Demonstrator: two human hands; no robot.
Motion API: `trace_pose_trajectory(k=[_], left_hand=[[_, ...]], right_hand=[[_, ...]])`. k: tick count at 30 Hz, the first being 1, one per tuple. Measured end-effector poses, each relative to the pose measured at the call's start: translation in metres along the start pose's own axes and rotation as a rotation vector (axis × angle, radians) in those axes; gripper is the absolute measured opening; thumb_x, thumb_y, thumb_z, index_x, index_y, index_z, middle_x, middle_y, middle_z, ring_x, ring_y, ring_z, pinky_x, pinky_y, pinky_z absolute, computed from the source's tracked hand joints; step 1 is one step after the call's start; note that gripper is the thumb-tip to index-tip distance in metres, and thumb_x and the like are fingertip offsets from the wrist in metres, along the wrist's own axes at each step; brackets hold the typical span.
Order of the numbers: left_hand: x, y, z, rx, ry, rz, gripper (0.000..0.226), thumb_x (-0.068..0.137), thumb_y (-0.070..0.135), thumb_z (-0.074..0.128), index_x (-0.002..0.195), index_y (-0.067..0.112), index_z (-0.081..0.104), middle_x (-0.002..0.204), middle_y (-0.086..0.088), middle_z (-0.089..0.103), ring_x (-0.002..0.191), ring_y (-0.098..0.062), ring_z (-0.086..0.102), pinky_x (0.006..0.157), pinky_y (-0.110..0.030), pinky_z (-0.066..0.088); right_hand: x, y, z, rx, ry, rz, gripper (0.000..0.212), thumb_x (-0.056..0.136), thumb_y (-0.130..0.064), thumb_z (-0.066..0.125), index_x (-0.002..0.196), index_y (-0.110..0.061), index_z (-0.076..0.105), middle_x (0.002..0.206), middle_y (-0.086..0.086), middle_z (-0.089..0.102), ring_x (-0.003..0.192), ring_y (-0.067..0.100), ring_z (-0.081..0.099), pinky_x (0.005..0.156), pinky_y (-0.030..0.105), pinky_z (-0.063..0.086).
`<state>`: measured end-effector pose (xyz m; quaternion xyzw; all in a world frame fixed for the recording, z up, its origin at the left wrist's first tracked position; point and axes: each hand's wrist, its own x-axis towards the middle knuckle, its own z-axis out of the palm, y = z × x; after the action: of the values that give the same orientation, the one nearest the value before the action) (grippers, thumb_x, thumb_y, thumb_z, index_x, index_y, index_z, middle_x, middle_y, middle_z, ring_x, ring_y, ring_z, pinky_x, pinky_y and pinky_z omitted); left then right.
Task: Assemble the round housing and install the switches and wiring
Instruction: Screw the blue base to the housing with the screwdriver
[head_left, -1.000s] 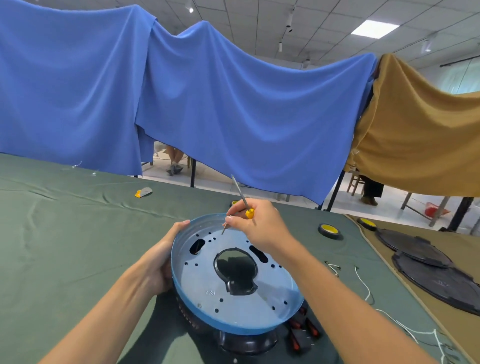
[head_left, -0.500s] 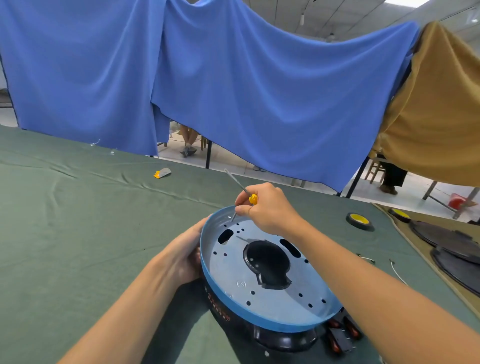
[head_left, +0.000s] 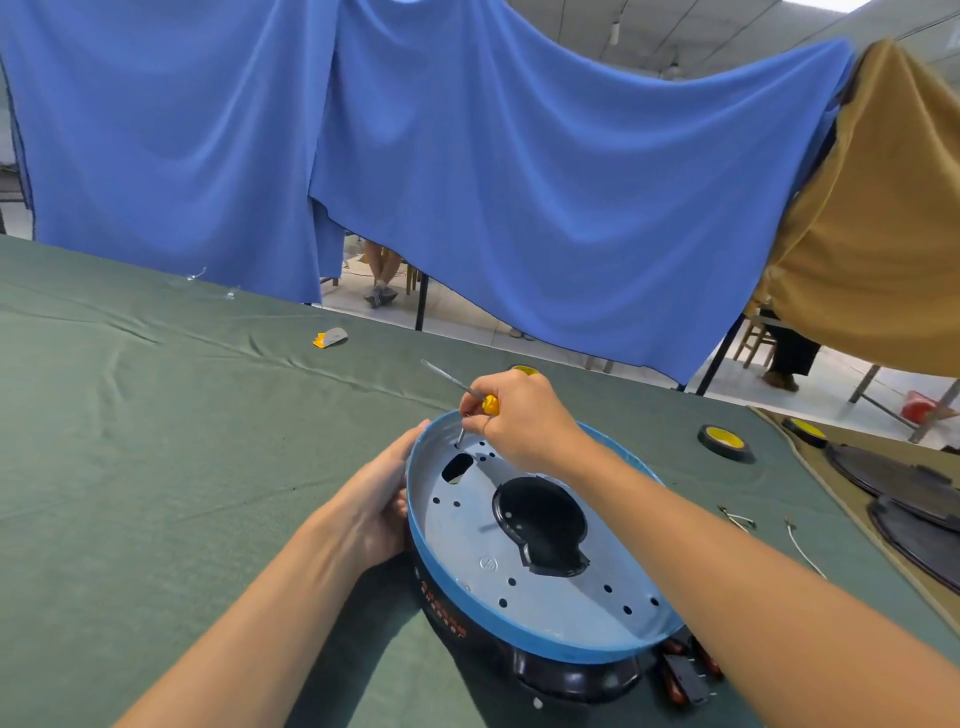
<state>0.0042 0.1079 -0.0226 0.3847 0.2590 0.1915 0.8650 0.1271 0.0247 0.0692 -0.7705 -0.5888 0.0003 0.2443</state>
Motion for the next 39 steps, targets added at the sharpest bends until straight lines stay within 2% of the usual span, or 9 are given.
trace_pose_trajectory(k=[5, 12, 16, 18, 23, 29, 32, 34, 39], left_hand=[[0.001, -0.002, -0.001, -0.009, -0.007, 0.0, 0.043, 0.085, 0.048, 0.07, 0.112, 0.02, 0.051, 0.118, -0.002, 0.038, 0.105, -0.023, 0.028, 0.087, -0.04, 0.025], [-0.001, -0.001, -0.003, -0.064, -0.035, -0.042, 0.046, 0.085, 0.046, 0.07, 0.116, 0.018, 0.05, 0.12, -0.003, 0.032, 0.106, -0.022, 0.021, 0.087, -0.038, 0.019], [-0.001, -0.001, -0.003, -0.081, -0.044, -0.067, 0.057, 0.086, 0.044, 0.069, 0.126, 0.005, 0.059, 0.135, -0.017, 0.052, 0.107, -0.031, 0.041, 0.1, -0.047, 0.036], [-0.002, -0.001, -0.002, -0.089, -0.04, -0.072, 0.066, 0.087, 0.042, 0.069, 0.135, -0.001, 0.055, 0.142, -0.019, 0.051, 0.11, -0.034, 0.051, 0.11, -0.051, 0.035], [-0.006, 0.001, 0.0, -0.068, -0.052, -0.061, 0.067, 0.088, 0.044, 0.067, 0.137, 0.0, 0.052, 0.141, -0.022, 0.051, 0.112, -0.035, 0.052, 0.112, -0.053, 0.032], [-0.007, 0.001, -0.001, -0.089, -0.062, -0.061, 0.065, 0.089, 0.043, 0.066, 0.136, 0.0, 0.054, 0.139, -0.023, 0.054, 0.134, -0.042, 0.042, 0.116, -0.054, 0.028], [-0.008, 0.0, -0.002, -0.064, -0.032, -0.047, 0.067, 0.087, 0.045, 0.068, 0.132, -0.004, 0.056, 0.14, -0.023, 0.051, 0.119, -0.04, 0.047, 0.112, -0.052, 0.03], [-0.008, 0.0, -0.002, -0.047, -0.01, -0.036, 0.064, 0.081, 0.046, 0.072, 0.124, 0.0, 0.059, 0.131, -0.018, 0.053, 0.107, -0.032, 0.042, 0.102, -0.05, 0.036], [-0.011, 0.001, 0.001, -0.039, 0.006, -0.023, 0.064, 0.075, 0.043, 0.076, 0.122, 0.003, 0.063, 0.127, -0.023, 0.06, 0.105, -0.033, 0.054, 0.099, -0.049, 0.041]], right_hand=[[0.0, -0.003, 0.007, -0.107, 0.008, -0.053, 0.011, 0.092, -0.02, 0.062, 0.101, -0.023, 0.07, 0.099, 0.003, 0.069, 0.092, 0.025, 0.059, 0.08, 0.044, 0.055], [0.001, -0.006, 0.001, -0.209, -0.019, -0.112, 0.02, 0.089, -0.01, 0.059, 0.099, -0.023, 0.071, 0.098, -0.001, 0.071, 0.091, 0.025, 0.061, 0.076, 0.037, 0.054], [0.002, -0.003, -0.002, -0.274, -0.033, -0.176, 0.017, 0.09, -0.012, 0.062, 0.096, -0.025, 0.071, 0.092, -0.002, 0.068, 0.083, 0.025, 0.054, 0.07, 0.033, 0.049], [0.002, -0.002, -0.002, -0.26, -0.05, -0.194, 0.016, 0.09, -0.012, 0.063, 0.094, -0.025, 0.071, 0.083, -0.006, 0.062, 0.08, 0.023, 0.053, 0.07, 0.032, 0.05], [0.003, 0.0, -0.002, -0.195, -0.07, -0.198, 0.017, 0.089, -0.009, 0.063, 0.092, -0.023, 0.073, 0.084, -0.004, 0.066, 0.083, 0.023, 0.059, 0.07, 0.034, 0.053], [0.004, -0.003, 0.01, -0.169, 0.015, -0.119, 0.018, 0.089, -0.013, 0.058, 0.098, -0.02, 0.073, 0.096, 0.004, 0.07, 0.088, 0.027, 0.06, 0.069, 0.034, 0.049], [0.002, -0.001, 0.016, -0.069, 0.05, -0.092, 0.013, 0.092, -0.02, 0.062, 0.097, -0.019, 0.073, 0.095, 0.005, 0.07, 0.088, 0.026, 0.06, 0.077, 0.04, 0.055], [0.0, 0.002, 0.018, -0.018, 0.048, -0.114, 0.012, 0.092, -0.018, 0.064, 0.098, -0.017, 0.073, 0.095, 0.005, 0.07, 0.088, 0.024, 0.061, 0.078, 0.042, 0.056], [-0.004, 0.007, 0.016, -0.033, 0.047, -0.129, 0.019, 0.09, -0.008, 0.061, 0.1, -0.018, 0.074, 0.095, 0.004, 0.072, 0.09, 0.025, 0.063, 0.077, 0.042, 0.056]])
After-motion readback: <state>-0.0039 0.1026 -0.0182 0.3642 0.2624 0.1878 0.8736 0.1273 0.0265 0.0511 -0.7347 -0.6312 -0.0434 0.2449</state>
